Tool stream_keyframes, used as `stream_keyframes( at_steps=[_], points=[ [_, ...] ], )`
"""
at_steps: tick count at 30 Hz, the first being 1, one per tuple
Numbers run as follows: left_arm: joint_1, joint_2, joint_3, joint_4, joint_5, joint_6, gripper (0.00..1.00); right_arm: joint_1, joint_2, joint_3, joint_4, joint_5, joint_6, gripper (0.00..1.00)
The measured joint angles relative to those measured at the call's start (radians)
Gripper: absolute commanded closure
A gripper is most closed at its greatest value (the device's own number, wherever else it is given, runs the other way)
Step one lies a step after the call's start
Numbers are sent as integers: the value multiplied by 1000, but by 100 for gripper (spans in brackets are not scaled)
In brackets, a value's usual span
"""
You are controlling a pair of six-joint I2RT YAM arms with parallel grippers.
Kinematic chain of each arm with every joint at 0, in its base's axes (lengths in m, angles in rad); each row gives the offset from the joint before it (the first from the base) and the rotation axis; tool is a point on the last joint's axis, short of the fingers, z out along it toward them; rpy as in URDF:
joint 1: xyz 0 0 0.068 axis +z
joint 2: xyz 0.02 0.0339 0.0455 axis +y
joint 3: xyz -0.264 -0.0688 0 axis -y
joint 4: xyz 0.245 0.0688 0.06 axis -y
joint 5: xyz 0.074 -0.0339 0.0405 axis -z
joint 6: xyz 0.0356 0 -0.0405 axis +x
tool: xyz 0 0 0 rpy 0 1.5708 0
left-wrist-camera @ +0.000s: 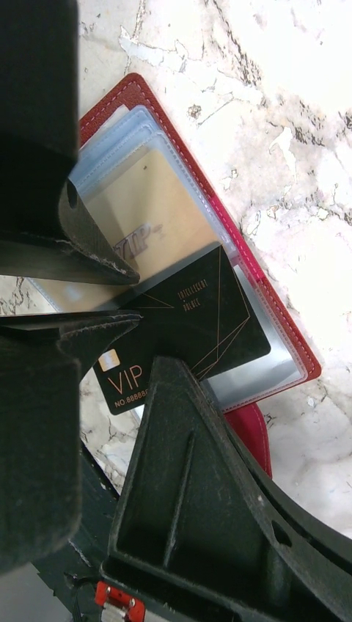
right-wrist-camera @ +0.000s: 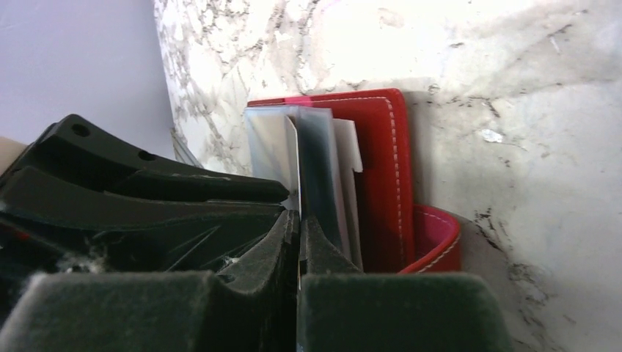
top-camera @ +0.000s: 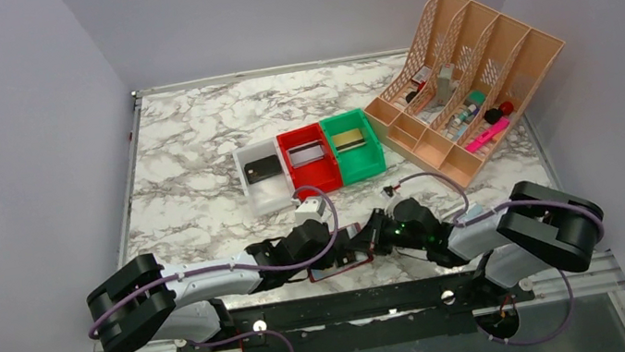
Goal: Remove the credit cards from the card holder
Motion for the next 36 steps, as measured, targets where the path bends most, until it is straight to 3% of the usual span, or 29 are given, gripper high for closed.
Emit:
stream_keyframes(
  at_steps=[10, 22, 28, 36],
  points=[
    [0, -13, 18, -55, -1, 8, 72, 0, -125, 1, -126, 29, -32, 99],
    [16, -106, 103, -249, -69, 73, 35, 0, -423, -6, -288, 107, -144, 99],
    [123, -149, 136, -324, -111, 103, 16, 0, -582, -18, -321, 149, -238, 99],
    [299, -278, 141, -427, -241, 92, 6, 0, -649, 15, -334, 217, -441, 99]
  ],
)
